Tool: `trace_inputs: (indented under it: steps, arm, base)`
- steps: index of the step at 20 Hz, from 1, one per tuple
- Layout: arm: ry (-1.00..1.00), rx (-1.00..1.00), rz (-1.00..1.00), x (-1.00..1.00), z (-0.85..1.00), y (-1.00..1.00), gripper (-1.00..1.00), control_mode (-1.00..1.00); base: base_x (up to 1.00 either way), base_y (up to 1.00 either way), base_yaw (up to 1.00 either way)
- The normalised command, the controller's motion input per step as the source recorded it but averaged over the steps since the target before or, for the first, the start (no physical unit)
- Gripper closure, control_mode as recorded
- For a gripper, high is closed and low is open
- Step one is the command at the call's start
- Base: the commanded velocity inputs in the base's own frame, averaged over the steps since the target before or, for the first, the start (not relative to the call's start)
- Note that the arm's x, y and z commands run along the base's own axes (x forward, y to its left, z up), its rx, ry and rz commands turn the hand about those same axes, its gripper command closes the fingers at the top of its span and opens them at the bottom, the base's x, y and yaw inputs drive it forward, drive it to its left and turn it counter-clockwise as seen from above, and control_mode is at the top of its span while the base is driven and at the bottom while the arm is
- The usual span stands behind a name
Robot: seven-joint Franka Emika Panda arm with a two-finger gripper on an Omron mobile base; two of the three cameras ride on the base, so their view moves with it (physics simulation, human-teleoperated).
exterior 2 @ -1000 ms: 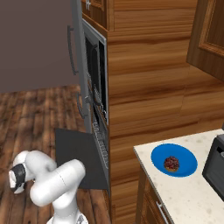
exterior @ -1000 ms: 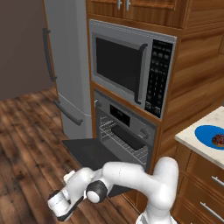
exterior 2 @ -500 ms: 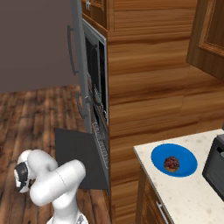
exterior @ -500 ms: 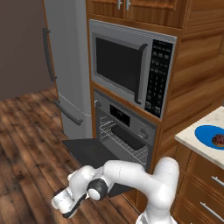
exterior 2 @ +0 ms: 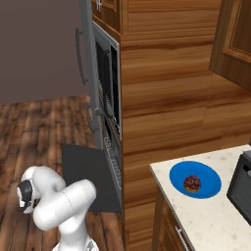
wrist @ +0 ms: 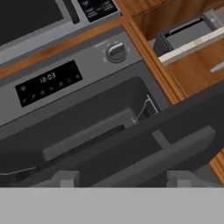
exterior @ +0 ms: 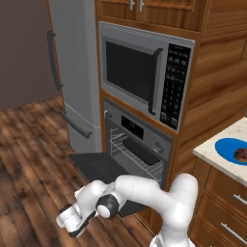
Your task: Take the baked cake out of the oven and place it on the plate for cooling. Then close the oven door.
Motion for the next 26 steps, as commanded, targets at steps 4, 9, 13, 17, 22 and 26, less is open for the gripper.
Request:
trace_inputs:
  steps: [4,9,13,17,22,26]
  arm:
    - [0.08,-0.09,-0.10,0.97,0.54,-0.79,-1.00,-1.00]
    - [0.10,-0.15,-0.09,0.99,0.68,-1.00,-1.00,-1.00]
    - [0.16,-0.23,-0.07,1.00,0.59,-1.00,-1.00,-1.00]
    - [0.23,-0.22,-0.09,1.00,0.52,-1.00,-1.00,-1.00]
    - [0.27,-0.19,-0.09,1.00,0.38,-1.00,-1.00,-1.00]
    - [0.32,-0.11,-0.05,1.00,0.17,-1.00,-1.00,-1.00]
  base:
    - [0.00,0.00,0.00]
    - [0.00,0.00,0.00]
    - [0.00,0.00,0.00]
    - [0.00,0.00,0.00]
    - [0.00,0.00,0.00]
    - [0.00,0.00,0.00]
